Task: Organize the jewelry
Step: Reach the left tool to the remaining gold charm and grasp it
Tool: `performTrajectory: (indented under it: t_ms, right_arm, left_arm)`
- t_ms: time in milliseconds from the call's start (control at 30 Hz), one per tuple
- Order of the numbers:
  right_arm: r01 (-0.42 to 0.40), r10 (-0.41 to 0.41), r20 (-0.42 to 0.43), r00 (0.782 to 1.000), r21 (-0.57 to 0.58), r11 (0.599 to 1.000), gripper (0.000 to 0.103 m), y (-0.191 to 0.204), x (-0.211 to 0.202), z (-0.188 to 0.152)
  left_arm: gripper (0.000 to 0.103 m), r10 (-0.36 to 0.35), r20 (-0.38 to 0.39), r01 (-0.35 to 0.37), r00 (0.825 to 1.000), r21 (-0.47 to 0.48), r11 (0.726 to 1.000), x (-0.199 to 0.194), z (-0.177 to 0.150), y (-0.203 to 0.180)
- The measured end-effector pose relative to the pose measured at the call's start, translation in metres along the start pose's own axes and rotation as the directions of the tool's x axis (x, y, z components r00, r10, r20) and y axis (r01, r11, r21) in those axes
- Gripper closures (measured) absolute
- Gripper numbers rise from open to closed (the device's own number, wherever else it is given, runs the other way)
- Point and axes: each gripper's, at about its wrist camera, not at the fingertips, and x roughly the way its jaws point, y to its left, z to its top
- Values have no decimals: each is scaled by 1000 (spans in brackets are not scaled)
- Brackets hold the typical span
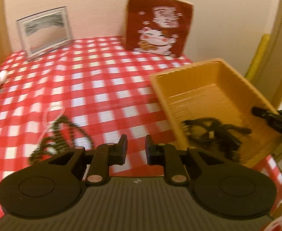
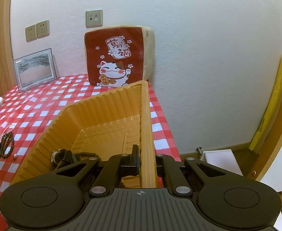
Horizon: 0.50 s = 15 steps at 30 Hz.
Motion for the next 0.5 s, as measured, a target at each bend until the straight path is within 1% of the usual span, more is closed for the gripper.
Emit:
performTrajectory:
  t_ms: [67, 200, 500]
  right_arm:
    - [2, -2, -1, 1000, 0, 1000, 98, 0, 0, 1]
    - [5, -5, -2, 1000, 1, 1000, 98, 0, 0, 1]
    - [13, -13, 1, 1000, -5, 1000, 98, -1, 4, 2]
  left_arm:
    - [86, 25, -8, -25, 1000, -12, 1000, -1, -4, 9]
    - [86, 49, -23, -50, 999, -23, 998, -2, -12, 18]
    - [85, 54, -46, -54, 998, -2, 999, 10, -20, 15]
